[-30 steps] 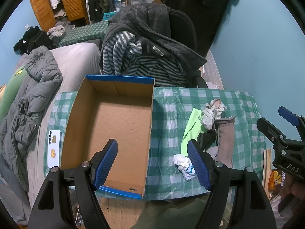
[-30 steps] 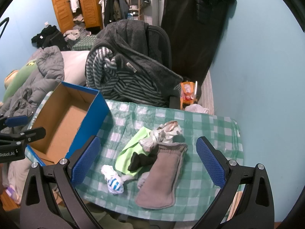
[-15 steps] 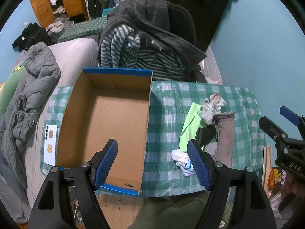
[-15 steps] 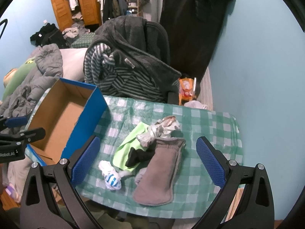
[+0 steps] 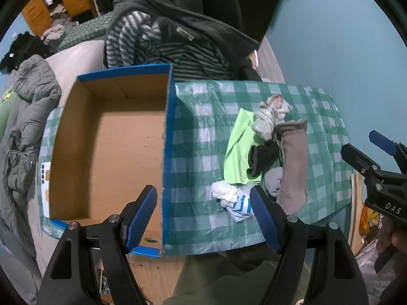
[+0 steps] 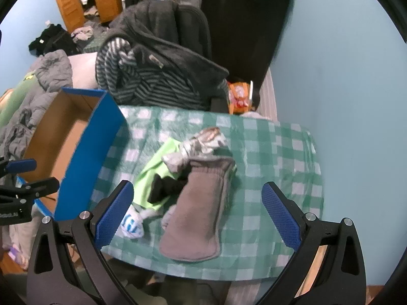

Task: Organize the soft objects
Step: 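Grasp the grey fleece sock with the right gripper while the left grasps the striped white cloth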

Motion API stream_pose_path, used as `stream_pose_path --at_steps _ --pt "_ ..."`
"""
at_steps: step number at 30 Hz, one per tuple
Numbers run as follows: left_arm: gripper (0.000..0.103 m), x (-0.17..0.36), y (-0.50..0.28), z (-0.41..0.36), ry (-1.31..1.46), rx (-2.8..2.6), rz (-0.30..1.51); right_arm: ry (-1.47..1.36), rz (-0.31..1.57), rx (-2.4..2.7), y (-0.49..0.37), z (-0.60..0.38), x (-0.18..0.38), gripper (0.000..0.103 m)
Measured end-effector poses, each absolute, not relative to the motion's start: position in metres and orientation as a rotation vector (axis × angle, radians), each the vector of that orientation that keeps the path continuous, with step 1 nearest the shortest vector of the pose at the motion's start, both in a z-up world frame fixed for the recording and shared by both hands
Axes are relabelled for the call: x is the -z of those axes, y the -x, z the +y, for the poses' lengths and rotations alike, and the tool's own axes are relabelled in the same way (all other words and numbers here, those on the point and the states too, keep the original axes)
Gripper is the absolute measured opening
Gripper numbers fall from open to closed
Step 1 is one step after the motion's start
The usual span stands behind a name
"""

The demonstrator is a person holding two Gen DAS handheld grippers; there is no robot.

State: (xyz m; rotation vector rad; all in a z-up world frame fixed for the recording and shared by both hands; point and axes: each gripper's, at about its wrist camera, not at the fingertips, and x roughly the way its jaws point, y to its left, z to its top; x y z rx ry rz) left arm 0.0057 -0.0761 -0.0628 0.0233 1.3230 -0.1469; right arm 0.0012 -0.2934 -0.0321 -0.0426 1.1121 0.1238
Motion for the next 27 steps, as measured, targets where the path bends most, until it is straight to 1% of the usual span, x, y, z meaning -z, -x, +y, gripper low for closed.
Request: stream_pose_path --at_steps 15,27 --pt "0.077 0.109 -0.013 -0.105 0.0 0.197 1.417 -0.046 1.272 -0.11 -0.005 -0.316 0.097 0.101" --pt "0.077 0.146 -0.016 -0.115 0.018 0.179 1.471 -0.083 1.331 -0.124 -0.019 -0.318 0.137 0.101"
